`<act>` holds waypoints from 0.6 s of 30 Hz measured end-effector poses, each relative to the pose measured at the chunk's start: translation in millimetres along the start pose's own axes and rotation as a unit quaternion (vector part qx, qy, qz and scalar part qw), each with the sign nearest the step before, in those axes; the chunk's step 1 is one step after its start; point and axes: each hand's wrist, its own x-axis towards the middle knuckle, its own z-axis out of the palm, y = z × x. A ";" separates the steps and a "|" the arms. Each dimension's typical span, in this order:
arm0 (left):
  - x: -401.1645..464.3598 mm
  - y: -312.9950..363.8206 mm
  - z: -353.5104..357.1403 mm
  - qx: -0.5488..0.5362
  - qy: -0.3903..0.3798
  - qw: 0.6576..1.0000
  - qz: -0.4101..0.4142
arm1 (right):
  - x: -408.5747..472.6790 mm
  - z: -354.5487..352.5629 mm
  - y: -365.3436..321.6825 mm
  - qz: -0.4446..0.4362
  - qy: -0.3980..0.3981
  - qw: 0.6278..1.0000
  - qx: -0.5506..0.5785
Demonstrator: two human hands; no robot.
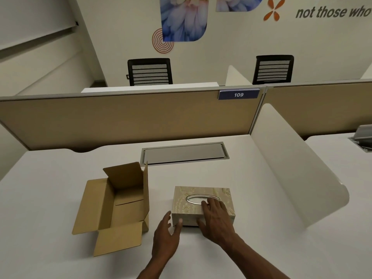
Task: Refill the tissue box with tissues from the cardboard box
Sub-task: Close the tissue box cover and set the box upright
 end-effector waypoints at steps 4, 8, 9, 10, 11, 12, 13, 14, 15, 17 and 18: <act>15.8 14.2 -1.4 0.009 -0.030 1.000 0.003 | -5.4 7.5 -5.7 0.011 0.011 1.000 -0.010; 29.4 21.8 -1.0 0.016 -0.082 0.996 -0.016 | -6.3 10.6 -5.7 0.027 0.013 1.000 -0.003; 31.6 22.9 -0.3 0.020 -0.084 0.996 -0.021 | -6.8 12.2 -5.8 0.032 0.010 0.999 0.005; 33.5 23.5 0.6 0.025 -0.082 0.996 -0.024 | -7.0 14.2 -5.7 0.035 0.003 0.999 0.012; 34.9 23.7 1.6 0.029 -0.080 0.996 -0.028 | -7.2 16.9 -5.1 0.036 -0.003 0.999 0.017; 35.6 23.4 2.4 0.029 -0.079 0.996 -0.031 | -7.8 19.5 -4.7 0.034 -0.008 0.999 0.024; 35.8 22.7 2.7 0.025 -0.079 0.996 -0.034 | -8.8 21.9 -4.6 0.033 -0.010 0.999 0.041; 35.7 21.9 2.5 0.020 -0.082 0.996 -0.036 | -10.6 23.6 -4.1 0.037 -0.005 0.997 0.074; 35.8 21.4 2.1 0.016 -0.085 0.995 -0.038 | -12.9 23.6 -4.0 0.056 0.009 0.992 0.117; 36.4 20.3 1.1 0.011 -0.093 0.995 -0.040 | -17.4 20.8 -2.4 0.156 0.074 0.964 0.201; 37.1 19.9 1.0 0.010 -0.096 0.995 -0.039 | -18.3 18.2 1.1 0.240 0.103 0.933 0.248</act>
